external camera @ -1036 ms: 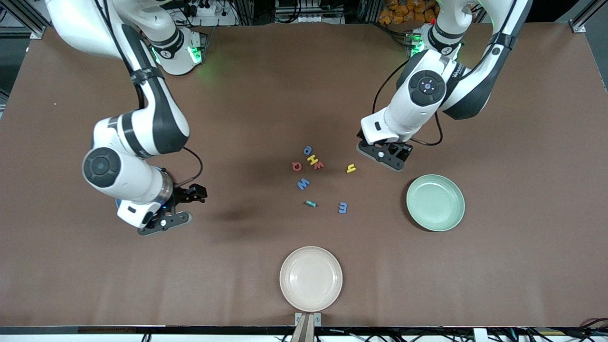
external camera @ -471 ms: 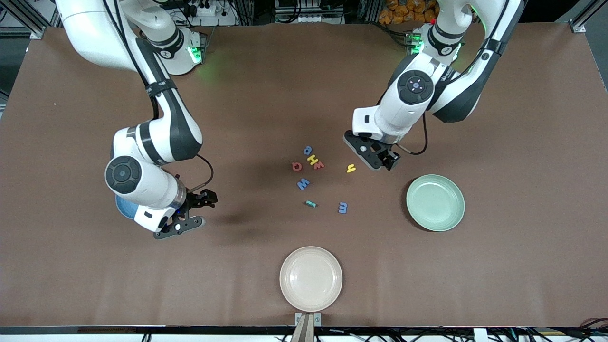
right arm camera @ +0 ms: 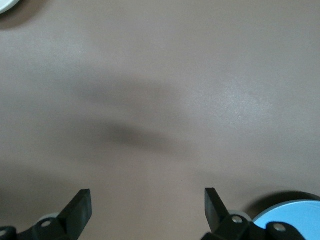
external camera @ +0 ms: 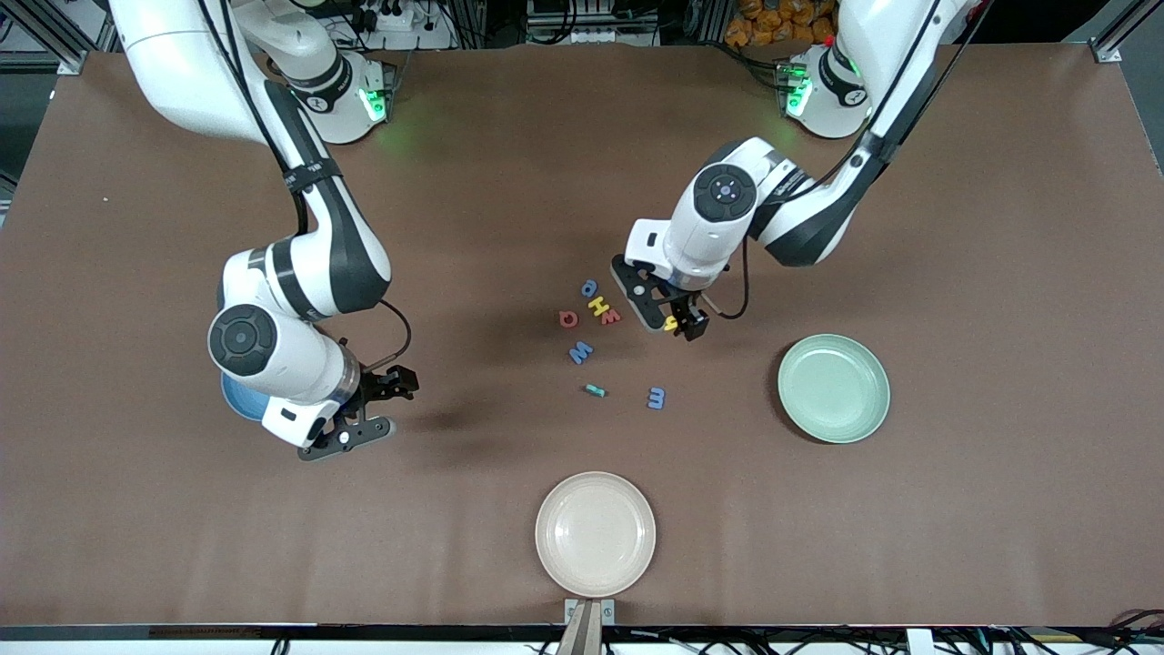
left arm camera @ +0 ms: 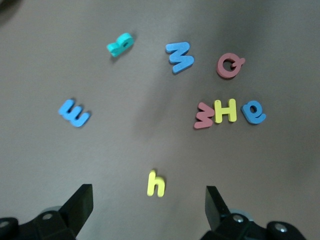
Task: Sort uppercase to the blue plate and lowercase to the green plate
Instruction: 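Move the left gripper over the letters while the right gripper swings out, then lower the left gripper to the yellow h while the right gripper approaches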
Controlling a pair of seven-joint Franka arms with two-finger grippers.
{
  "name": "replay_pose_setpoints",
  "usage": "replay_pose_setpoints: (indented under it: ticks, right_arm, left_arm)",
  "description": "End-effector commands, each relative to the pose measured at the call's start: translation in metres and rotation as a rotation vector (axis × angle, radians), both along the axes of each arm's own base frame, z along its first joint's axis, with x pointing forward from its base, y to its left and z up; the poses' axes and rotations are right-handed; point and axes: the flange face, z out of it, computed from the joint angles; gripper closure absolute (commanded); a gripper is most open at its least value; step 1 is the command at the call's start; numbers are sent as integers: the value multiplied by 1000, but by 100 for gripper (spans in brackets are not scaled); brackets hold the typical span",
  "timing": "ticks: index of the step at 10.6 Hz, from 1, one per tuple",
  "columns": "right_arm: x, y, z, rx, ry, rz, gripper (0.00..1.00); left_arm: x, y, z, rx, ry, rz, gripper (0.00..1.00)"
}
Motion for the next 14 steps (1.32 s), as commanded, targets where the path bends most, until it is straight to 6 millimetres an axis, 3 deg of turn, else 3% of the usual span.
replay_pose_setpoints:
  ticks: [1, 9, 10, 14]
  right_arm:
    - [4, 15, -5, 15, -5, 12, 0]
    - [4, 29, -22, 17, -19, 29, 0]
    - [2, 41, -24, 25, -27, 46, 0]
    - [0, 128, -37, 71, -106, 261, 0]
  left_arm:
    - [5, -1, -13, 26, -27, -46, 6]
    - [-4, 15, -69, 101, 31, -81, 14]
    - [-5, 16, -74, 112, 30, -89, 17]
    - [-4, 16, -88, 109, 15, -106, 29]
